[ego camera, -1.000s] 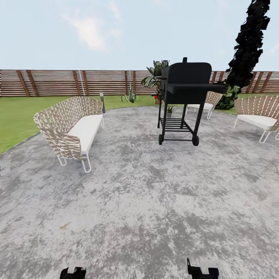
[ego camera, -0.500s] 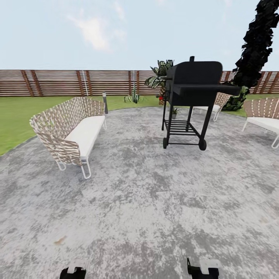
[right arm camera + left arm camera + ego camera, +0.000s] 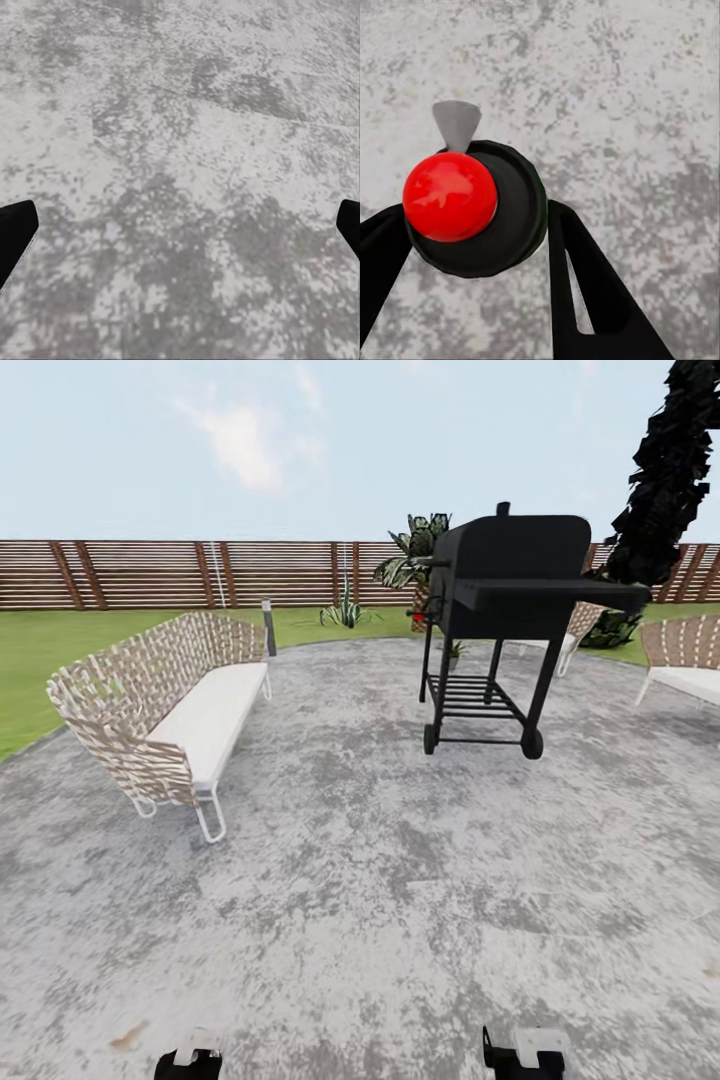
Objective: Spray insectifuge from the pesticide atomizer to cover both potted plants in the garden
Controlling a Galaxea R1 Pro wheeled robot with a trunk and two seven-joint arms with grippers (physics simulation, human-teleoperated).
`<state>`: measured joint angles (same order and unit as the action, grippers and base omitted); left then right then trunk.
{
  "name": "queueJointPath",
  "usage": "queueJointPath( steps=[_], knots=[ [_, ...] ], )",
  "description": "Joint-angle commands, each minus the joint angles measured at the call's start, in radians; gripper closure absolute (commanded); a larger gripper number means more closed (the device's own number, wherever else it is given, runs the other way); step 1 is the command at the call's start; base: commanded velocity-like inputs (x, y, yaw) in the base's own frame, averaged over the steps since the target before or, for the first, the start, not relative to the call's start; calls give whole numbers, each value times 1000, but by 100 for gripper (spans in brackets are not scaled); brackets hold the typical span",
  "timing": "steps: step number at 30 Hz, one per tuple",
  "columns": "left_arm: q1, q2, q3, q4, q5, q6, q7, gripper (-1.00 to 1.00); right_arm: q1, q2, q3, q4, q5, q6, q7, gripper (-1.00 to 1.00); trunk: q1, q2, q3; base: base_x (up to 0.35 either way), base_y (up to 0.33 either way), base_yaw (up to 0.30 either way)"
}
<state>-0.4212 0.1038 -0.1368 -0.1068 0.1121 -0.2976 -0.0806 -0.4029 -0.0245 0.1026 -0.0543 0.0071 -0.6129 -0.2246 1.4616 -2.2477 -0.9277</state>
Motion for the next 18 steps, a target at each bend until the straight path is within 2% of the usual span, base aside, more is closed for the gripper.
queueJointPath(
  steps=[1, 18],
  knots=[
    [-1, 0, -7, 1, 11, -3, -4, 100, -1, 0, 8, 1, 1, -1, -9, -100, 0, 0, -1, 340, 0, 0],
    [-1, 0, -7, 1, 11, -3, -4, 100, -1, 0, 9, 1, 1, -1, -9, -100, 0, 0, -1, 340, 0, 0]
  ],
)
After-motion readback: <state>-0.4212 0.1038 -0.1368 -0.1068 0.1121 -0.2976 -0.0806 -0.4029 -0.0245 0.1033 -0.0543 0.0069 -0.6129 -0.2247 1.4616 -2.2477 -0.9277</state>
